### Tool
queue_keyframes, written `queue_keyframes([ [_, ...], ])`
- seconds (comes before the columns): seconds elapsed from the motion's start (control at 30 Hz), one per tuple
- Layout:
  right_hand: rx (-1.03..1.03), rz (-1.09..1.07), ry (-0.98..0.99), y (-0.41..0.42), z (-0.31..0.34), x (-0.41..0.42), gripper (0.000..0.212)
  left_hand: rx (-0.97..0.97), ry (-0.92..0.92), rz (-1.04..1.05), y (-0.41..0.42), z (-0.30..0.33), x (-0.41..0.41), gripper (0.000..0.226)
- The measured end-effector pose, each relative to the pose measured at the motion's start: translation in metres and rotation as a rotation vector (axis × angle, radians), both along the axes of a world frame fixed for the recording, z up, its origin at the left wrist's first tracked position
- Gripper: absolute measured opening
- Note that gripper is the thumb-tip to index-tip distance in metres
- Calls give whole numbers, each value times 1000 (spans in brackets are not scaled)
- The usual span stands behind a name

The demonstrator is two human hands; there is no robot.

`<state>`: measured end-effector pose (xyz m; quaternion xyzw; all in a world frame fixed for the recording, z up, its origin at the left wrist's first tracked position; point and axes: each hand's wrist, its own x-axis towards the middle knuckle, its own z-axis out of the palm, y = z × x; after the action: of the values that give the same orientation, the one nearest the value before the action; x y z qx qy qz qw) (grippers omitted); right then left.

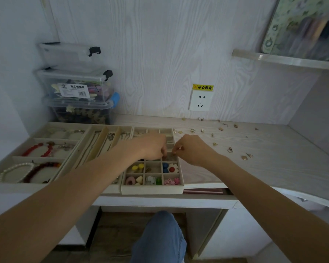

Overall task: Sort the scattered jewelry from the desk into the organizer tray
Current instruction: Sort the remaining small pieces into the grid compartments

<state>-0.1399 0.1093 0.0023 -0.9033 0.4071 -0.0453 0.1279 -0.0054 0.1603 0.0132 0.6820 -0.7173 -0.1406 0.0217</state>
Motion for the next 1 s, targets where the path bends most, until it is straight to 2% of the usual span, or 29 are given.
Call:
queue_keyframes([
  [0.1, 159, -43, -167, 0, 1, -6, 26, -12, 35, -1, 2, 0, 4, 31],
  [0.27, 825, -150, -683, -5, 2, -18, 33, -70, 128, -9, 6, 3, 9, 24],
  [0.4, 1083, -131, -896, -8, 3, -26, 35, -82, 270, 20, 6, 5, 14, 15],
  [0.5, 1152, -156, -1005, -10, 6, -29, 33, -99, 511, 121, 10, 6, 16, 14],
  [0.6, 1196, -154, -1056, -11, 6, -30, 29, 86, 948, 256, 16, 8, 17, 21],
  [0.73, 1194, -164, -1054, -10, 5, -27, 25, 214, 1331, 340, 21, 10, 22, 30],
  [0.83, 1173, -169, -1034, -8, 4, -24, 23, 216, 1487, 374, 25, 11, 26, 33],
  [1.0, 1117, -162, -988, 4, 11, -19, 22, 195, 1565, 376, 39, 15, 29, 33],
])
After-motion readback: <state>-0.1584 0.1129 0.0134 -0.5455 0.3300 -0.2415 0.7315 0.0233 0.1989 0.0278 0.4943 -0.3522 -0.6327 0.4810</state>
